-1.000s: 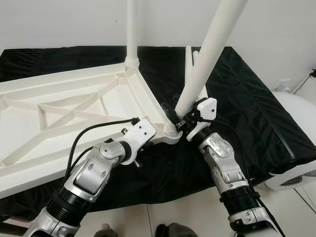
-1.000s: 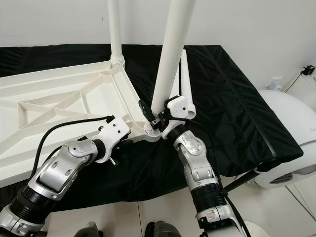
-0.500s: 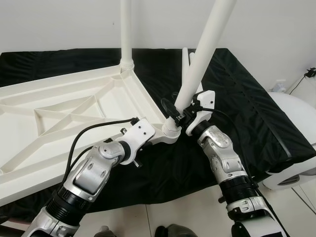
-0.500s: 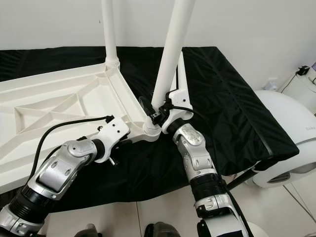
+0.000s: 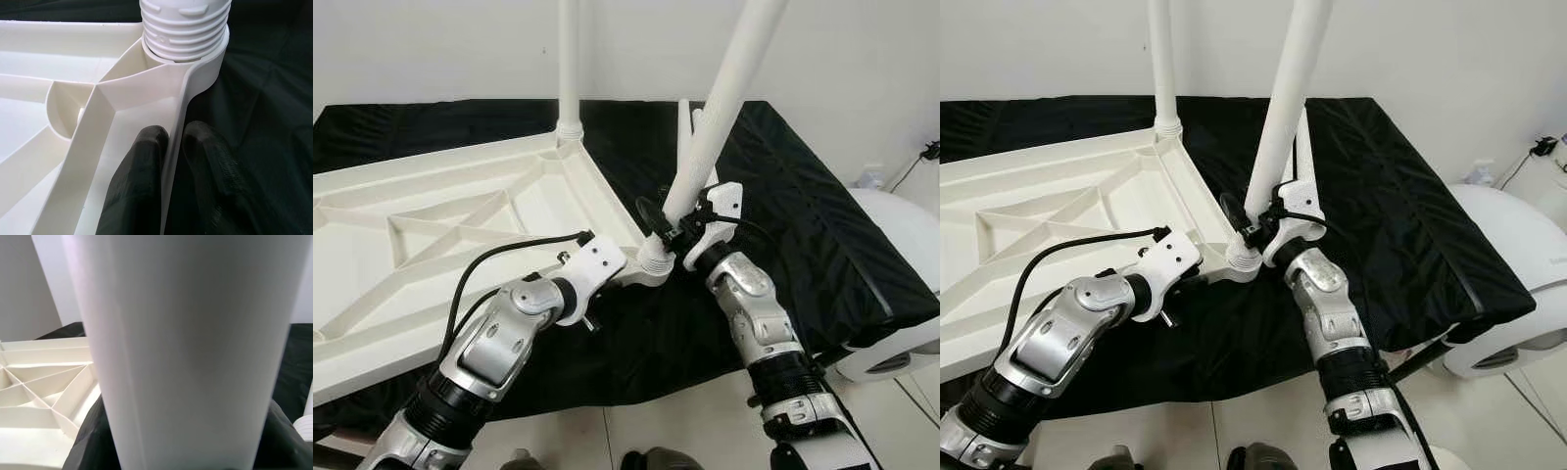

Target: Building children table

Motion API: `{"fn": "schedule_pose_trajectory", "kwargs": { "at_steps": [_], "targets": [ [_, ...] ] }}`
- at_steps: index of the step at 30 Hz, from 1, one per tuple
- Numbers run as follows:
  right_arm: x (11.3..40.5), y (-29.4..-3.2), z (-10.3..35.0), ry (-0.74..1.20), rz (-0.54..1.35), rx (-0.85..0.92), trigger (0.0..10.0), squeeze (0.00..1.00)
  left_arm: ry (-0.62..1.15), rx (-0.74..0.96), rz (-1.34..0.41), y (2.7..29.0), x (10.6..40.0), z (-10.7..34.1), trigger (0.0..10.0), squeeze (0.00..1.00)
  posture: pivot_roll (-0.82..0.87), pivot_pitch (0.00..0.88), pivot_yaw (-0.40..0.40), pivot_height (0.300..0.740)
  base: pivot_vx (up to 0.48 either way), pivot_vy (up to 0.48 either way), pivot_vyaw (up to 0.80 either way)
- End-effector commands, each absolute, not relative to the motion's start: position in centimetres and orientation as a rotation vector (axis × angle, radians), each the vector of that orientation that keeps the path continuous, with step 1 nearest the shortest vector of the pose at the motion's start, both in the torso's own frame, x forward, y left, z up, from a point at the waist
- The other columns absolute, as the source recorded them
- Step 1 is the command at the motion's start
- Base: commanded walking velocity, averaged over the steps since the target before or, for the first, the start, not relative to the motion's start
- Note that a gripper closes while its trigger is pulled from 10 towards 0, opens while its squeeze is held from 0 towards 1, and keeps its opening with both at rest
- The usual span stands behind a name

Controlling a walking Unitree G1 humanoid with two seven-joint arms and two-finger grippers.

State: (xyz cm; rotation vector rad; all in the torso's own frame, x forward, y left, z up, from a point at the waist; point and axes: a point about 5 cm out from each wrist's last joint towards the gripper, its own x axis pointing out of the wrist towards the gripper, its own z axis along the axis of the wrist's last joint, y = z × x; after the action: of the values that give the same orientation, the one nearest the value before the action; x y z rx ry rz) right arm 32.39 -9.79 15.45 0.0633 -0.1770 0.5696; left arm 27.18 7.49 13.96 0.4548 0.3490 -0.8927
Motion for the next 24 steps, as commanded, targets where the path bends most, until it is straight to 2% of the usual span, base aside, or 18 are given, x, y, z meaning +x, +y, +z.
{"fn": "schedule_pose_trajectory", "kwargs": {
  "at_steps": [1, 10, 24],
  "targets": [
    [31.8, -10.4, 11.2, 0.017, 0.505, 0.057, 10.0, 0.00, 0.357, 0.456, -0.941, 7.0, 26.8, 13.8, 10.0, 0.00, 0.03, 0.054, -0.059, 0.740, 0.000, 0.000, 0.00],
    [32.4, -8.5, 12.1, -0.034, 0.391, 0.082, 10.0, 0.00, 0.354, 0.453, -0.945, 6.9, 26.5, 13.9, 10.0, 0.00, 0.04, 0.059, -0.070, 0.740, 0.000, 0.000, 0.00],
    [33.5, -7.2, 12.5, -0.014, 0.242, 0.096, 10.0, 0.00, 0.352, 0.447, -0.943, 6.9, 26.4, 14.0, 10.0, 0.00, 0.04, 0.065, -0.082, 0.740, 0.000, 0.000, 0.00]
  ]
}}
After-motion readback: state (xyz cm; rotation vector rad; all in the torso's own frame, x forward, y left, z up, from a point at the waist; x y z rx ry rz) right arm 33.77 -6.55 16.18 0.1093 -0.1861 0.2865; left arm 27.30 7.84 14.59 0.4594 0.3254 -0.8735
